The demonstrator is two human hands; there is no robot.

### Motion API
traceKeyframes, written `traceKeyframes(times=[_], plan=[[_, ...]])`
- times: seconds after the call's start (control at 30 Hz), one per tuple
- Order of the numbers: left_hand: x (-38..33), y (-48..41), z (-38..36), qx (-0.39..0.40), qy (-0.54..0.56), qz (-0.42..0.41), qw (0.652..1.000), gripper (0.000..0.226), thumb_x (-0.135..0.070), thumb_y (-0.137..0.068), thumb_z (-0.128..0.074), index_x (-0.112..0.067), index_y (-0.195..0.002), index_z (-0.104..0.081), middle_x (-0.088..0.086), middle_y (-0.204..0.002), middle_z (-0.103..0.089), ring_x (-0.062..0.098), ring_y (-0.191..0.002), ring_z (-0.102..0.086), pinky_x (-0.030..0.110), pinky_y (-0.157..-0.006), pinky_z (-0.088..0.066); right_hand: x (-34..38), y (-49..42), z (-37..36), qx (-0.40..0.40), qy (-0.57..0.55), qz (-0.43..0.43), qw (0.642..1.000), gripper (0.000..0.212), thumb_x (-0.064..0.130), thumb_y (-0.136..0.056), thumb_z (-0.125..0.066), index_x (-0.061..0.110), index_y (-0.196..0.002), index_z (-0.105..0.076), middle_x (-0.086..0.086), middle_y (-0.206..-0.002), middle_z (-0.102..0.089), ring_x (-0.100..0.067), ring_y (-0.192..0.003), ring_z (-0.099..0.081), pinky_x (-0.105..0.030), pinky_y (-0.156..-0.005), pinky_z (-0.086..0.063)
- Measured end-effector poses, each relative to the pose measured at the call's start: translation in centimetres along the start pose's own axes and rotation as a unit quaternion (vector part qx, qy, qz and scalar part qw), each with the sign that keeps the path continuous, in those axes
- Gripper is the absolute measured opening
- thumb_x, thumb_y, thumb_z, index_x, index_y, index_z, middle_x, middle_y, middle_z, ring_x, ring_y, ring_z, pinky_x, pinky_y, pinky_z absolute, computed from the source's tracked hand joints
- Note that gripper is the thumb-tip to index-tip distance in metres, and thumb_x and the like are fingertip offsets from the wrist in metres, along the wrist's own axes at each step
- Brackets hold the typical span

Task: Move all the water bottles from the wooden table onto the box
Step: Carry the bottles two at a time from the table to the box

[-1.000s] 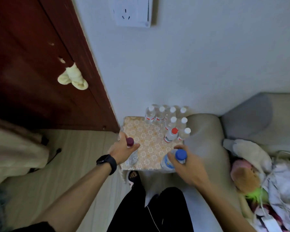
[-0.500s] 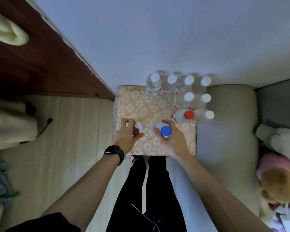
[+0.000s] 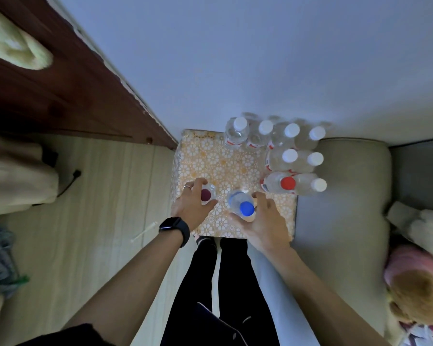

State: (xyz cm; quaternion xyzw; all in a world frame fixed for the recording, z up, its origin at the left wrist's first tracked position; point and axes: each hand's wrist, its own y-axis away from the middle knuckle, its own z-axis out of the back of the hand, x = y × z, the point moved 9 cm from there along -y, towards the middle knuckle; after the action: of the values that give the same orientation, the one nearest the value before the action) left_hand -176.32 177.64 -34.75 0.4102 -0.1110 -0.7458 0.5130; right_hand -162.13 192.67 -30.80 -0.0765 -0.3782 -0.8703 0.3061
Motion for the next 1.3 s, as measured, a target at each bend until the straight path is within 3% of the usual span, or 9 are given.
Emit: traceKeyframes(times=[0.17,0.33,0.43,0.6,0.7,0.87,1.03,1.17,1.3], plan=[[0.2,-1.0,-0.4,0.026,-0.002,0.01,1.0,0.052,-0.047,-0.086,-0.071,-0.03,-0.128,-0.047,0.005,-0.117,-0.062,0.027,-0.097,-0.064,0.035,-0.083,-0.051,1.7,-0.3,0.7,-0.016,0.129,0.037,0.991,0.056,0.058,-0.097,-0.05,0.018,-0.134,-0.04,-0.001,-0.082,-0.063,-0.033,-0.079,-0.069,-0.034,-0.058,-0.041],[-2.3,-3.4,0.6,0.035,0.033,-0.004,0.999,0.05,-0.046,-0.081,-0.078,-0.026,-0.114,-0.046,0.001,-0.098,-0.068,0.023,-0.086,-0.066,0.041,-0.075,-0.057,2.1,-2.3,3.4,-0.04,0.074,0.035,0.996,0.037,0.044,-0.097,-0.057,0.014,-0.118,-0.047,0.001,-0.072,-0.054,-0.03,-0.067,-0.063,-0.036,-0.055,-0.048],[-5.3,-4.8,1.0,0.019,0.03,-0.047,0.998,0.048,-0.042,-0.081,-0.08,-0.026,-0.104,-0.041,-0.001,-0.082,-0.065,0.019,-0.069,-0.062,0.034,-0.056,-0.048,2.3,-3.7,5.3,-0.05,0.058,0.026,0.997,0.033,0.042,-0.097,-0.059,0.017,-0.111,-0.044,0.005,-0.066,-0.048,-0.018,-0.054,-0.048,-0.03,-0.045,-0.031],[-8.2,-6.7,0.7,-0.009,0.045,-0.06,0.997,0.047,-0.037,-0.082,-0.079,-0.021,-0.1,-0.038,-0.001,-0.077,-0.058,0.016,-0.06,-0.051,0.028,-0.049,-0.031,3.9,-5.9,8.5,-0.078,0.044,0.048,0.995,0.034,0.042,-0.095,-0.062,0.02,-0.108,-0.039,0.005,-0.068,-0.048,-0.024,-0.06,-0.048,-0.032,-0.05,-0.026],[-8.9,-7.8,0.6,-0.028,0.071,-0.054,0.996,0.044,-0.036,-0.084,-0.077,-0.022,-0.101,-0.038,0.001,-0.082,-0.061,0.014,-0.062,-0.051,0.027,-0.049,-0.031,4.8,-7.9,9.6,-0.092,0.056,0.056,0.993,0.045,0.043,-0.096,-0.061,0.013,-0.126,-0.043,0.002,-0.073,-0.052,-0.028,-0.066,-0.051,-0.032,-0.055,-0.028],[-9.0,-9.0,0.3,-0.041,0.103,-0.061,0.992,0.037,-0.027,-0.088,-0.071,-0.024,-0.111,-0.043,0.006,-0.098,-0.063,0.024,-0.081,-0.059,0.027,-0.056,-0.039,4.8,-9.8,9.2,-0.062,0.106,0.057,0.991,0.055,0.037,-0.101,-0.055,0.007,-0.143,-0.035,0.001,-0.072,-0.049,-0.033,-0.078,-0.061,-0.033,-0.062,-0.036],[-8.8,-8.9,-0.2,-0.013,0.083,-0.047,0.995,0.053,-0.028,-0.081,-0.076,-0.036,-0.111,-0.032,0.003,-0.092,-0.066,0.022,-0.075,-0.065,0.026,-0.053,-0.045,4.9,-9.9,9.1,-0.054,0.141,0.073,0.986,0.054,0.036,-0.097,-0.06,0.01,-0.139,-0.037,-0.004,-0.08,-0.054,-0.035,-0.084,-0.066,-0.034,-0.061,-0.038],[-9.1,-8.7,0.0,-0.038,0.128,-0.031,0.991,0.039,-0.03,-0.086,-0.072,-0.033,-0.11,-0.042,0.002,-0.091,-0.067,0.019,-0.074,-0.064,0.033,-0.059,-0.053,5.0,-9.9,8.9,-0.065,0.152,0.084,0.983,0.054,0.036,-0.098,-0.059,0.01,-0.14,-0.035,-0.007,-0.082,-0.064,-0.035,-0.084,-0.068,-0.033,-0.06,-0.038],[-9.3,-8.6,0.2,-0.042,0.172,-0.034,0.984,0.024,-0.027,-0.09,-0.07,-0.032,-0.104,-0.052,-0.005,-0.082,-0.066,0.014,-0.067,-0.06,0.033,-0.06,-0.052,4.8,-9.7,9.0,-0.085,0.104,0.073,0.988,0.045,0.033,-0.099,-0.059,0.01,-0.133,-0.042,0.001,-0.07,-0.048,-0.037,-0.08,-0.067,-0.033,-0.059,-0.036]])
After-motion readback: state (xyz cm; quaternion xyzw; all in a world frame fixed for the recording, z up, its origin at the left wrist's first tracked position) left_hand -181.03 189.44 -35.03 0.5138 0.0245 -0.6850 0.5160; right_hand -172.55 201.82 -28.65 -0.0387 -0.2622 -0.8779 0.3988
